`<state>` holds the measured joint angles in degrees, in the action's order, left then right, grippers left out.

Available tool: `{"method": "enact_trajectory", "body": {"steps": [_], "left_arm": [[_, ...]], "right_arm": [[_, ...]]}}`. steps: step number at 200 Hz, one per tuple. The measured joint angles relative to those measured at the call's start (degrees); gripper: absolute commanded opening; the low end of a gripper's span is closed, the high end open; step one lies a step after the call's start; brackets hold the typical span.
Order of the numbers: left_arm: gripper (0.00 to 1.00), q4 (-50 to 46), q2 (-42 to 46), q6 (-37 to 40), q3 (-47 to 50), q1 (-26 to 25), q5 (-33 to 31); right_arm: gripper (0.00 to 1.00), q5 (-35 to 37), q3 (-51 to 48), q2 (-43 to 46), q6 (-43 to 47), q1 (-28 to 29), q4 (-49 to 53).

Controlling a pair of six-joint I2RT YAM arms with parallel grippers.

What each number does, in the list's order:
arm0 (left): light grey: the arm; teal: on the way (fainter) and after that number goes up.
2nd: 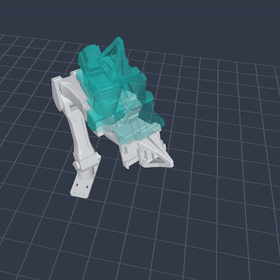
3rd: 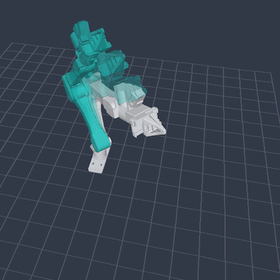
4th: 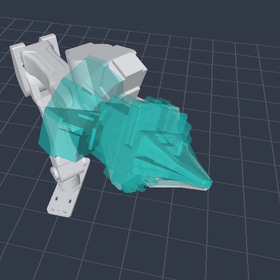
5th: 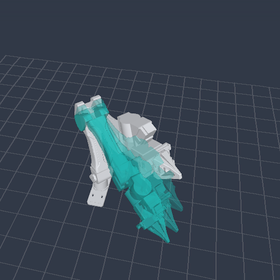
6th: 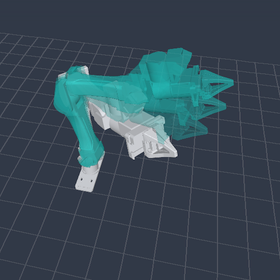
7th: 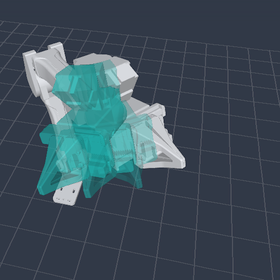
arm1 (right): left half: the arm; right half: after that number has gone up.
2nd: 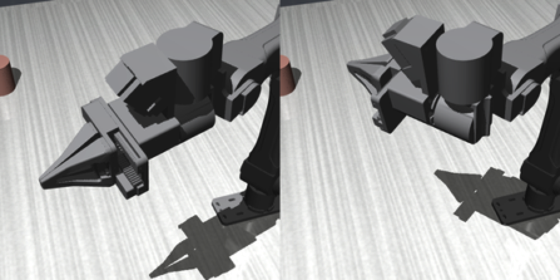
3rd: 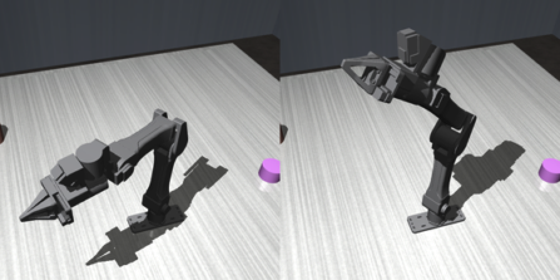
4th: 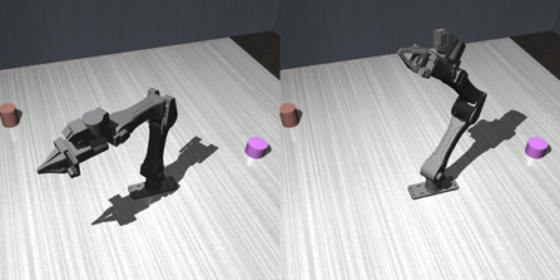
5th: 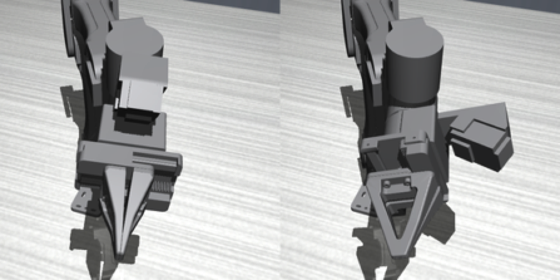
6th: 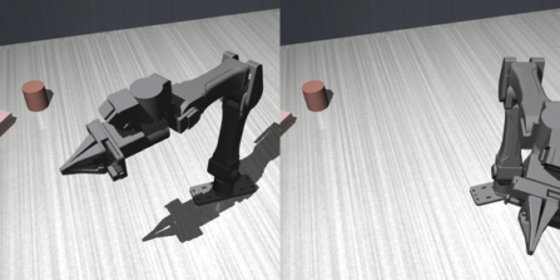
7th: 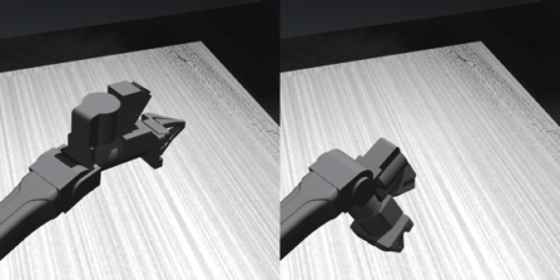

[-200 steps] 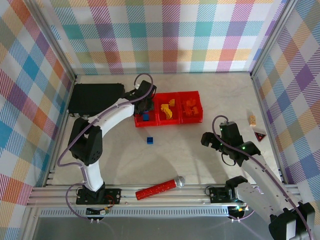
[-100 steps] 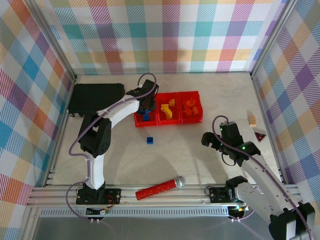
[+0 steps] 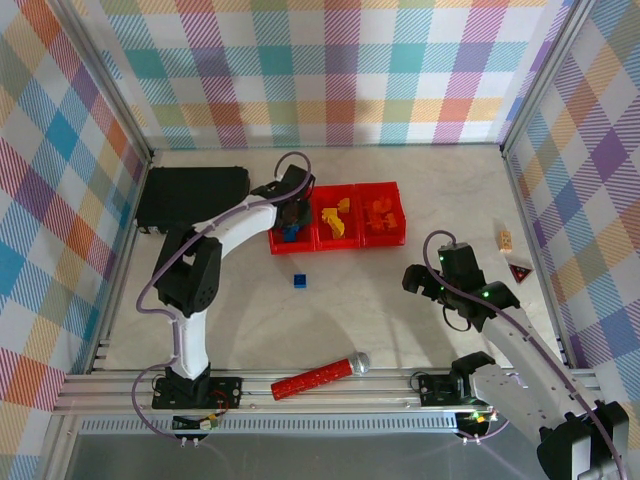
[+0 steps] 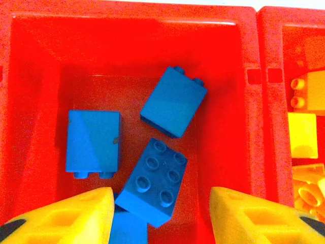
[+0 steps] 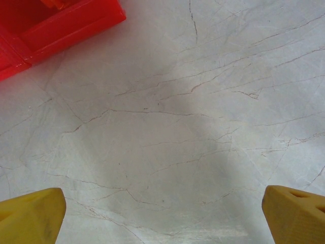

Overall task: Sort the legos into containers by color
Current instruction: Place the lego in the container, then pick up the lego from the center of the table.

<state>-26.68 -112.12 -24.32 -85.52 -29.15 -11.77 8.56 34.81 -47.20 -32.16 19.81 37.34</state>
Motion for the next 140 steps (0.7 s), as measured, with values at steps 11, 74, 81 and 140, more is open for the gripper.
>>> {"method": "enact_trajectory", "body": {"steps": [11,74,81,140], "left_arm": [[0.63,0.5,1.9,-0.1,2.0,0.0,0.6],[0.77,4.2,16.0,-0.1,12.7,-0.5,2.8],[0.79,4.3,17.3,-0.1,13.8,-0.8,2.9],[0.88,4.2,26.5,-2.5,24.9,-8.0,1.3]], "right_arm": [[0.99,0.0,0.0,0.0,0.0,0.0,0.0],[0.99,-0.3,0.0,-0.3,0.0,0.0,-0.2],[0.99,-0.5,0.0,-0.6,0.0,0.0,-0.4],[0.99,-1.8,0.0,-2.3,-0.1,0.0,-1.5]]}}
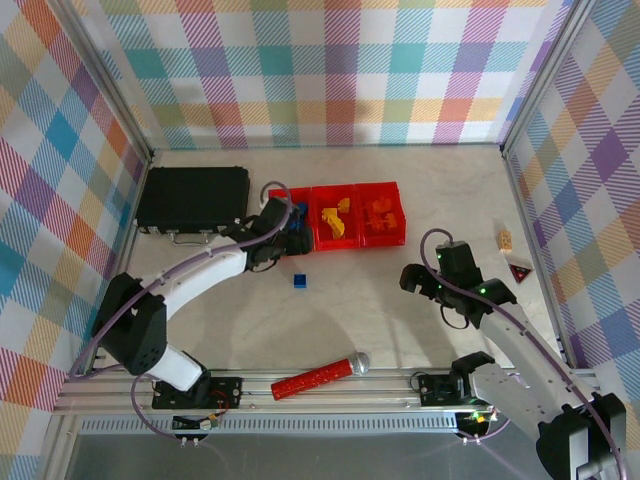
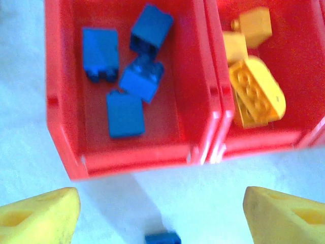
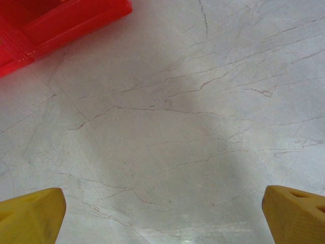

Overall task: Sort the legos into containers by color
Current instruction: Pick up the lego from the center of the table.

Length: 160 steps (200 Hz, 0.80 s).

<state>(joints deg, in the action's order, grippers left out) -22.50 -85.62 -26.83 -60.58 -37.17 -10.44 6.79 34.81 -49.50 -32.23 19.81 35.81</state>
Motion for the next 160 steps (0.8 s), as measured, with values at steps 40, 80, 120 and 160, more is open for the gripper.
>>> {"method": "enact_trajectory", "body": {"steps": [40,80,120,160], "left_arm": [[0.98,-0.2,2.6,-3.2,4.7,-6.4,-1.9],[0.97,-0.2,2.0,-5.6,6.6,-8.2,-3.1],[0.95,-0.3,-2.4,-7.1,6.5,-8.2,-4.3],[0.9,-0.2,-7.7,-8.4,6.5,-8.2,-4.2]], "right_arm": [[0.99,-0.4,0.0,-0.5,-0.1,0.0,-0.2],[0.99,-0.5,0.0,-0.6,-0.1,0.0,-0.2],[0.99,-0.6,0.0,-0.1,-0.1,0.0,-0.1],[0.99,-0.6,-0.4,2.1,-0.1,0.0,0.1]]}}
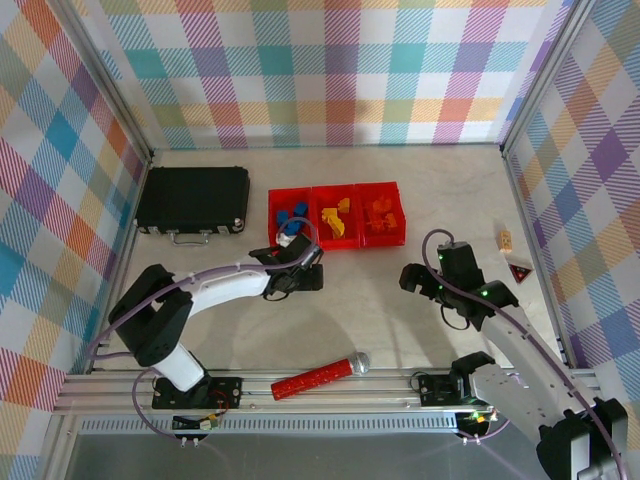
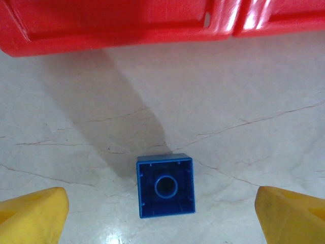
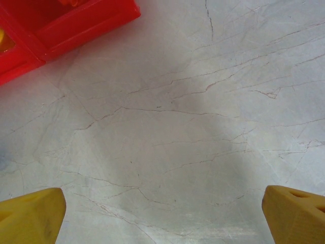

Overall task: Sort the legos into containers by color
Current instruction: Pick up the lego from the center of the table.

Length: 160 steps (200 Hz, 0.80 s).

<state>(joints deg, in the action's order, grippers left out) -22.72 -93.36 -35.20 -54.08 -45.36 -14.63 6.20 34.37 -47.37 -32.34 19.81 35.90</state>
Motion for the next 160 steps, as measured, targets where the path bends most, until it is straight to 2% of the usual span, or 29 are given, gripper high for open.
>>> {"method": "enact_trajectory", "body": {"steps": [74,95,109,160], "left_arm": [[0.74,0.3,-4.5,-1.0,-2.2,-0.3,0.0],[0.66,0.3,-5.5,-1.3,-2.6,-0.3,-0.1],[0.57,0.2,-6.4,-1.4,-3.1,-0.3,-0.3],[0.46,-0.3,-7.2,-1.5,-4.1,-0.3,-1.9]], "right_arm": [[0.99,0.0,-0.1,0.0,0.0,0.0,0.2],[0.99,0.0,-0.1,0.0,0.0,0.0,0.2],[0.99,0.0,-0.1,-0.1,0.0,0.0,0.2],[0.99,0.0,-0.1,-0.1,0.0,0.0,0.2]]}}
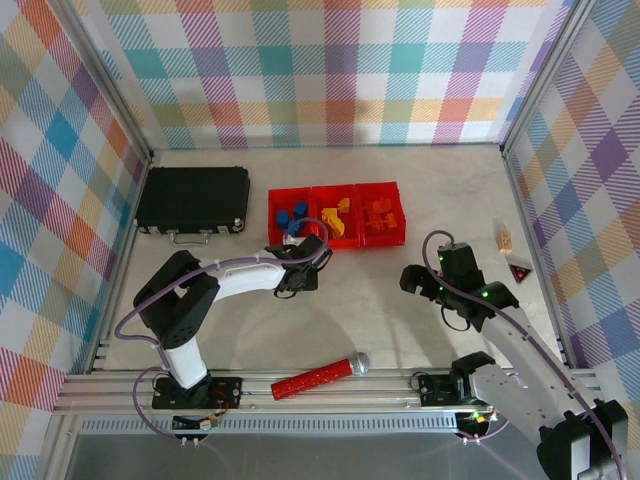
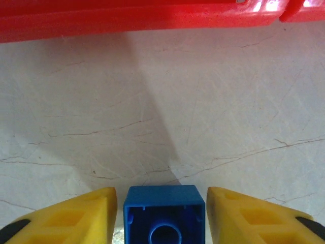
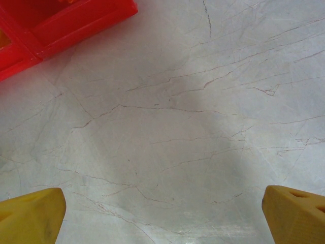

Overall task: Sort the legos into containers by color
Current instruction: Pick up the lego from the center of the table, then place the lego in the container.

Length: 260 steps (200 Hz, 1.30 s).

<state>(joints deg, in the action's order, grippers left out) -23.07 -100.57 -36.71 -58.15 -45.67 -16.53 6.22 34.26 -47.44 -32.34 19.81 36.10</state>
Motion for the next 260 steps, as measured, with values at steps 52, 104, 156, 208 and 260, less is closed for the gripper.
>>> {"method": "enact_trajectory", "body": {"steps": [52,104,156,208,260], "left_arm": [[0.35,-0.9,-0.8,-0.2,-1.4,0.0,-1.1],[0.31,-0.9,-1.0,-0.2,-1.7,0.0,-1.2],[0.33,-2.2,-0.7,-0.2,-2.0,0.0,-2.3],[0.36,-7.0,3.9,1.8,-7.5,0.9,-5.5],[0.37,-7.3,4.5,6.9,-16.0,9.0,-5.0]], "right_arm": [[0.99,0.0,0.0,0.0,0.0,0.0,0.0],[0.99,0.0,0.0,0.0,0.0,0.0,0.0],[0.99,0.0,0.0,0.0,0.0,0.0,0.0],[0.99,0.0,0.0,-0.6,0.0,0.0,0.0],[0.99,0.2,0.0,-0.6,0.2,0.0,0.0]]}}
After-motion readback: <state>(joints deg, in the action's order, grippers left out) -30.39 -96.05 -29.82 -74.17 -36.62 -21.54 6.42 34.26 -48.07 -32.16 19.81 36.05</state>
